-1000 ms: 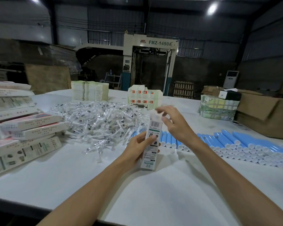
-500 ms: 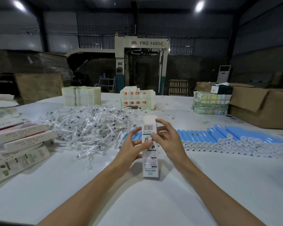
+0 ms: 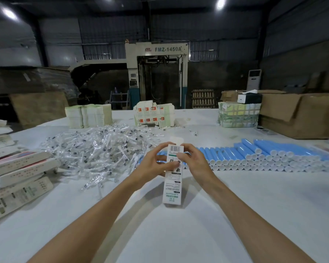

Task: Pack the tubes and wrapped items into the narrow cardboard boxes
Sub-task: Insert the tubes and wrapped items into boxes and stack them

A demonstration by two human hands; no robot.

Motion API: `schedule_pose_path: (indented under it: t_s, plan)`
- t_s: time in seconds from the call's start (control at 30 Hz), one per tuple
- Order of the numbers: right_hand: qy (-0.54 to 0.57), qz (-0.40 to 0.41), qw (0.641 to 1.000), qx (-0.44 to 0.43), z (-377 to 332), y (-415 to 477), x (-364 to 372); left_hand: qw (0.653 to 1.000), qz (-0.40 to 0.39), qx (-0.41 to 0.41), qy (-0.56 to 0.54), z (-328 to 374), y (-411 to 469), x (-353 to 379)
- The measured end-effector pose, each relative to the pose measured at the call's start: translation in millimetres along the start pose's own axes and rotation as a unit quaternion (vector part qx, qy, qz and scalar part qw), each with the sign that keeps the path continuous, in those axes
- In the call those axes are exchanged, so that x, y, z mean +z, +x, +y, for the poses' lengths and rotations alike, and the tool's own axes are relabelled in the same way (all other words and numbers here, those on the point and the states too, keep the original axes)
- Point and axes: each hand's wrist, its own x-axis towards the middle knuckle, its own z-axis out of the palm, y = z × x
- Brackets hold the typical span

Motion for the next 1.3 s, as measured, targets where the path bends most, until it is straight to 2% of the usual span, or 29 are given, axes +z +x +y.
schedule_pose_path:
  t_s: [0.3,0.43,0.53,0.63,0.73,1.0,1.2,1.3]
  plan:
    - [-0.081,-0.042,0.996,0.023,6.6,-4.1,-4.3,0.998,0.008,-0.034,-0.059,-29.1,-8.5,5.3]
    - [-0.057,-0.005,0.998,0.008,1.7,-3.0,-4.7,0.997,0.007,-0.036,-0.06,-23.5,-13.2,5.3]
    - [0.008,0.039,0.998,0.048,0.4,-0.7,-8.9,0.998,0.001,-0.038,-0.059,-20.1,-14.8,9.2]
    - [0.007,0.018,0.997,0.074,2.7,1.8,-18.2,0.997,-0.02,-0.041,-0.058,-20.4,-16.6,10.2]
    - [-0.02,-0.011,0.998,0.056,2.3,0.2,-25.2,0.997,-0.042,-0.041,-0.054,-21.7,-16.5,9.3]
    - [-0.102,-0.018,0.994,-0.029,-5.2,-2.5,-29.8,0.996,-0.058,-0.049,-0.048,-21.4,-15.8,7.1]
    - [-0.152,-0.021,0.987,-0.041,-5.2,-4.2,-25.5,0.996,-0.063,-0.041,-0.048,-20.0,-17.5,5.8]
    - [-0.139,-0.01,0.989,-0.059,-9.8,-3.6,-26.7,0.996,-0.064,-0.039,-0.052,-18.4,-16.8,3.9]
